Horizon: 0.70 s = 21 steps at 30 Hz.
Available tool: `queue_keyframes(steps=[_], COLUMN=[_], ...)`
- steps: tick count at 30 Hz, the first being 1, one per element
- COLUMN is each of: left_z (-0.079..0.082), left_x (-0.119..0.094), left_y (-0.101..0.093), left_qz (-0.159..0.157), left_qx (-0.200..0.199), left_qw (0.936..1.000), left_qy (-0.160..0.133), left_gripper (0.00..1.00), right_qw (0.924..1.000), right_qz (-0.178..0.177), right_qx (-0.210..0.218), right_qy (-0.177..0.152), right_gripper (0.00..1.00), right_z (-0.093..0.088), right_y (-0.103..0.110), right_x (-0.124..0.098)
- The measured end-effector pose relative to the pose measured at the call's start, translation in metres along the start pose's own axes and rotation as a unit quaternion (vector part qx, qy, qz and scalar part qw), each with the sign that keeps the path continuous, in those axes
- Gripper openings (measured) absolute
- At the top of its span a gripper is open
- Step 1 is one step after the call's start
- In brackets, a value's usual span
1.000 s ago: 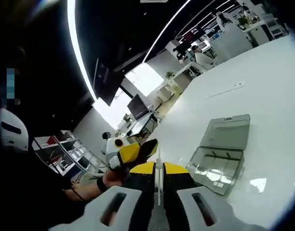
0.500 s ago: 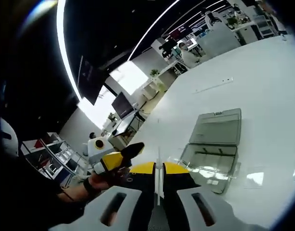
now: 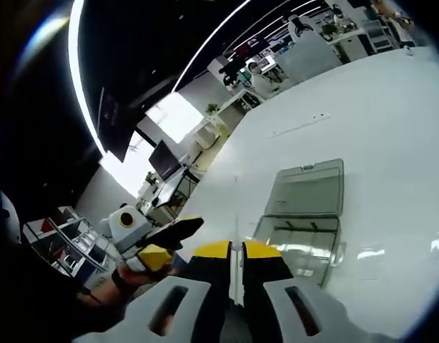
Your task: Insert the divider into the dual guide fixture by aligning both edges with the guide slots and pushing it downward to the bottom, including one-sided entry, uneven engagement, binding, and posture correction.
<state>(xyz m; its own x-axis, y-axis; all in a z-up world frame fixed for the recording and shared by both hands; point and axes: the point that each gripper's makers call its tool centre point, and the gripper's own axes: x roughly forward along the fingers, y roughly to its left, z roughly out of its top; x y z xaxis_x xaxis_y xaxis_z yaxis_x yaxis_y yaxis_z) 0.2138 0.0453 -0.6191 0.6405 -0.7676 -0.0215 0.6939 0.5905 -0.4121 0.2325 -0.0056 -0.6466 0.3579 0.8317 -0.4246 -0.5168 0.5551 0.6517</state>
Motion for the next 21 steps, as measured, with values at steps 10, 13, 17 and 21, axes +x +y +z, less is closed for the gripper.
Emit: queue_keyframes(steps=[10, 13, 17, 21], left_z=[-0.009, -0.012, -0.013, -0.015], left_x=[0.004, 0.002, 0.0, -0.003], left_y=[0.006, 0.009, 0.013, 0.016], left_qz=[0.011, 0.018, 0.032, 0.041], left_qx=[0.037, 0.054, 0.071, 0.074], left_qw=[0.9984, 0.9969, 0.9946, 0.9935], left_qy=[0.041, 0.055, 0.068, 0.075], left_gripper=[0.43, 0.46, 0.47, 0.5], right_qw=[0.9992, 0.9989, 0.9979, 0.9968], right_qz=[-0.035, -0.038, -0.056, -0.068], right_qx=[0.013, 0.018, 0.023, 0.024], right_qy=[0.016, 0.019, 0.026, 0.035], right_gripper=[0.0, 0.0, 0.0, 0.0], right_z=[-0.002, -0.001, -0.002, -0.004], right_y=[-0.014, -0.017, -0.023, -0.029], right_x=[0.005, 0.006, 0.006, 0.008])
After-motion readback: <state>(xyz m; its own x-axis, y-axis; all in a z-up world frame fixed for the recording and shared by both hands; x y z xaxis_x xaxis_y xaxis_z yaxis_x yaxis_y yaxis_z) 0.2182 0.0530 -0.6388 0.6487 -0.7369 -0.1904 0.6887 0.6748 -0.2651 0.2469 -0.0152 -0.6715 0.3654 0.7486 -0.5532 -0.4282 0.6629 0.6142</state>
